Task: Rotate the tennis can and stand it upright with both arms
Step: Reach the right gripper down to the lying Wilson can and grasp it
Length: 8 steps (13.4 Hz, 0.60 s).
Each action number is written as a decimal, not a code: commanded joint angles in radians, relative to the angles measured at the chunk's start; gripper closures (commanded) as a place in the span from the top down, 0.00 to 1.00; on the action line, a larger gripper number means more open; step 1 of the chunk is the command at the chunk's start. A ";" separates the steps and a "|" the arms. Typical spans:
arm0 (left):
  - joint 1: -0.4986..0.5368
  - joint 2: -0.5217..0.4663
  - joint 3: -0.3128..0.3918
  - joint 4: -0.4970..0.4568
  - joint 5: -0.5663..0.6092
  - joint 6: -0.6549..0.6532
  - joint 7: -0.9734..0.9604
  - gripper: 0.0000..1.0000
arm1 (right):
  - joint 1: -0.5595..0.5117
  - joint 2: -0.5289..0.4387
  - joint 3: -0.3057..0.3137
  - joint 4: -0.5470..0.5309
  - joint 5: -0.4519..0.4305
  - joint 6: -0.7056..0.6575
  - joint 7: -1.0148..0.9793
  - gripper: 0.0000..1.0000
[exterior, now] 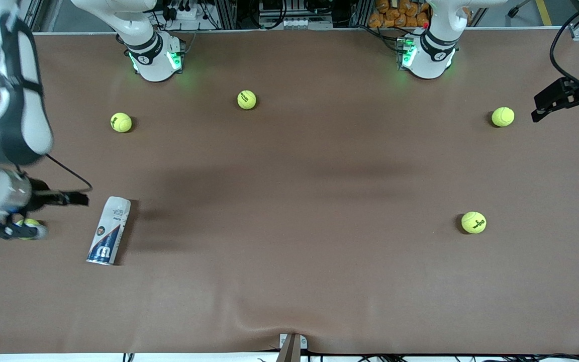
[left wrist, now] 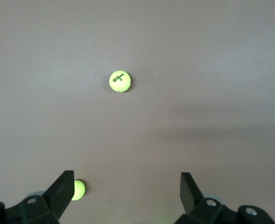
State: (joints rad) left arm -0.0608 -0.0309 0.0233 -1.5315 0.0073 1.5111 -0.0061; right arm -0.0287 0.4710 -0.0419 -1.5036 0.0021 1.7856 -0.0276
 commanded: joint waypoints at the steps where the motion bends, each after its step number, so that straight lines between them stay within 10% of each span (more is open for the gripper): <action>1: 0.004 0.020 0.001 0.020 0.008 0.004 0.021 1.00 | -0.023 0.104 0.000 0.026 -0.001 0.023 0.015 1.00; 8: -0.004 0.023 0.001 0.011 0.013 0.003 0.011 1.00 | -0.037 0.219 0.002 -0.035 0.009 0.237 -0.025 1.00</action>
State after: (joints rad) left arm -0.0601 -0.0083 0.0241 -1.5277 0.0073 1.5162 -0.0050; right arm -0.0526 0.6828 -0.0513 -1.5107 0.0023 1.9688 -0.0336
